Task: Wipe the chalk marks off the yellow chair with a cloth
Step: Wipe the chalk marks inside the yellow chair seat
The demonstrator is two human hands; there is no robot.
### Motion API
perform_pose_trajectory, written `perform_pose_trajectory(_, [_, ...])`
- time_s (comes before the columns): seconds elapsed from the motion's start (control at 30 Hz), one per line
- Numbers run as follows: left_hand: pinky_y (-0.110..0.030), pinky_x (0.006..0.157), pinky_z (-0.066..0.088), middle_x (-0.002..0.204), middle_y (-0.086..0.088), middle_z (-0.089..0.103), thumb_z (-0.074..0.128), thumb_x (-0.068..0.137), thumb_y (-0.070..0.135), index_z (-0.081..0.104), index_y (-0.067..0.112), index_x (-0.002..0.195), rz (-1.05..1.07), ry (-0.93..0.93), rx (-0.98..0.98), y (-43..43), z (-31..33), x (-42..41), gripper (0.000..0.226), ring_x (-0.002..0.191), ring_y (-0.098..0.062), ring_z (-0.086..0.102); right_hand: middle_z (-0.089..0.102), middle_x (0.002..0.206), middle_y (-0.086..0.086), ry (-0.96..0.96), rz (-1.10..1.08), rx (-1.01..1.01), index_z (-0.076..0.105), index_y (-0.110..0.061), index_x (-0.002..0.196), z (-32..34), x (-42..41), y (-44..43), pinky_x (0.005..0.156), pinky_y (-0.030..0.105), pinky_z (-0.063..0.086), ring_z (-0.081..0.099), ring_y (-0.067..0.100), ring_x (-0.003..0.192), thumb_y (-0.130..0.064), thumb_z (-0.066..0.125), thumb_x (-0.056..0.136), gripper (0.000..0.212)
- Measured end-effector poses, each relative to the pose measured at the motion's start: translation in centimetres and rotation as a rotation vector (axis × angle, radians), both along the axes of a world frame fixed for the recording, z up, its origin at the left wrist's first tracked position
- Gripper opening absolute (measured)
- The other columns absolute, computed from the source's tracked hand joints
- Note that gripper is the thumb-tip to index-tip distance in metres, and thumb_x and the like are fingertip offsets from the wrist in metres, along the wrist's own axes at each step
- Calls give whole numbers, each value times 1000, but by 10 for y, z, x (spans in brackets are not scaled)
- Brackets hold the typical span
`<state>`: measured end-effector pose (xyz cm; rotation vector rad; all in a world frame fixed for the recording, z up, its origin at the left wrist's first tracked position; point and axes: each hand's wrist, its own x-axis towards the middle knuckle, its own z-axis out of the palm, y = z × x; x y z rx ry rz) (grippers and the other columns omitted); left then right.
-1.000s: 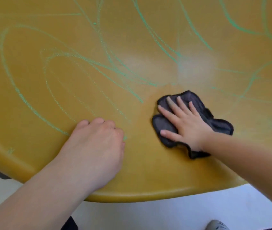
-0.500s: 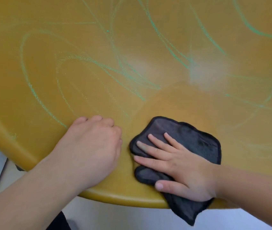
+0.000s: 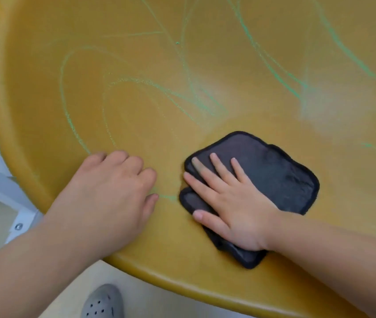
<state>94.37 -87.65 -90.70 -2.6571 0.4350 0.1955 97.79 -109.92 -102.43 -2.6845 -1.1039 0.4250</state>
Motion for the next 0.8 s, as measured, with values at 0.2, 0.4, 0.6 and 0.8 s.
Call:
perform_pose_trajectory(0.2, [-50, 88, 45, 95, -4, 65, 32, 88, 55, 69, 19, 100, -12, 38, 40, 4, 6, -5, 53, 96, -33, 61, -22, 168, -8, -167, -122, -82, -19, -60, 149, -16, 47, -46, 120, 63, -12, -28, 31, 152, -83, -12, 86, 67])
perform_pose_trajectory(0.4, [-54, 97, 44, 100, -5, 68, 41, 89, 56, 72, 16, 102, -112, -114, -47, 26, 18, -13, 52, 104, -34, 63, -18, 169, 8, -145, -576, -118, -10, -40, 160, -17, 99, -19, 120, 67, -8, -19, 40, 154, -78, -5, 91, 78])
perform_pose_trajectory(0.6, [-48, 91, 46, 95, -6, 68, 52, 90, 49, 73, 12, 95, -276, -270, -192, 43, 16, -14, 42, 96, -34, 64, -31, 165, -2, 62, -228, 77, -22, -39, 156, 12, -23, 50, 123, 55, -13, -31, 29, 151, -77, -7, 88, 80])
perform_pose_trajectory(0.8, [-44, 84, 48, 97, -5, 71, 60, 89, 46, 75, 11, 99, -373, -375, -337, 49, 10, -16, 39, 94, -32, 66, -31, 164, -14, 50, -237, 67, -20, -66, 145, 5, -11, 27, 122, 51, -19, -32, 19, 151, -92, 4, 80, 73])
